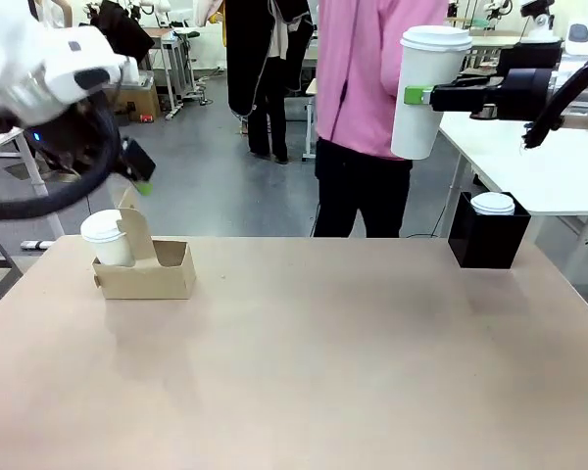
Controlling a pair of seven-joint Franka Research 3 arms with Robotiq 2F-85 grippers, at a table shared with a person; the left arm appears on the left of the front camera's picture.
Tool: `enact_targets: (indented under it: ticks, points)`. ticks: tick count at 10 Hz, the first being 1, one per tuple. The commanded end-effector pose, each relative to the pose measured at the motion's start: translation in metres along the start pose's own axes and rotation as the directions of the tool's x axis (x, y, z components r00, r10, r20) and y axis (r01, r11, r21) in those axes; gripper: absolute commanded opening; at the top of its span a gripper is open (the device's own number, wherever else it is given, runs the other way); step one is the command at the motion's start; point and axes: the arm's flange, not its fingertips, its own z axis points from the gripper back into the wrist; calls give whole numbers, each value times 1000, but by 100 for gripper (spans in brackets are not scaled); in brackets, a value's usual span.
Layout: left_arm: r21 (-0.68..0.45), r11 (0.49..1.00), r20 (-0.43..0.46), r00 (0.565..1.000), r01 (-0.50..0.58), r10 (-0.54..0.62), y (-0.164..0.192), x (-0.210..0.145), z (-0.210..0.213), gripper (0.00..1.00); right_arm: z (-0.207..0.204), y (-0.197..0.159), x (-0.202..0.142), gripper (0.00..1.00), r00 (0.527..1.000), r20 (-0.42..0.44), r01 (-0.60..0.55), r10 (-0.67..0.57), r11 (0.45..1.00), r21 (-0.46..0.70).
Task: Pour a drink into a cup and package it in a carrier.
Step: Position the Cup Carrier in the center of the table.
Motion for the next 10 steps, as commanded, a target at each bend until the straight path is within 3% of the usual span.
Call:
enact_targets:
  ticks: [1,5,10]
  points:
    - [55,994,-48,994,-93,96,10,32,-19,100,0,1,5,87,1000,10,-4,4,1000,3]
    - [88,965,-112,960,-249,258,36,71,-76,100,0,1,5,87,1000,10,-4,4,1000,3]
    - [151,926,-165,915,-346,369,60,80,-130,100,0,1,5,87,1000,10,-4,4,1000,3]
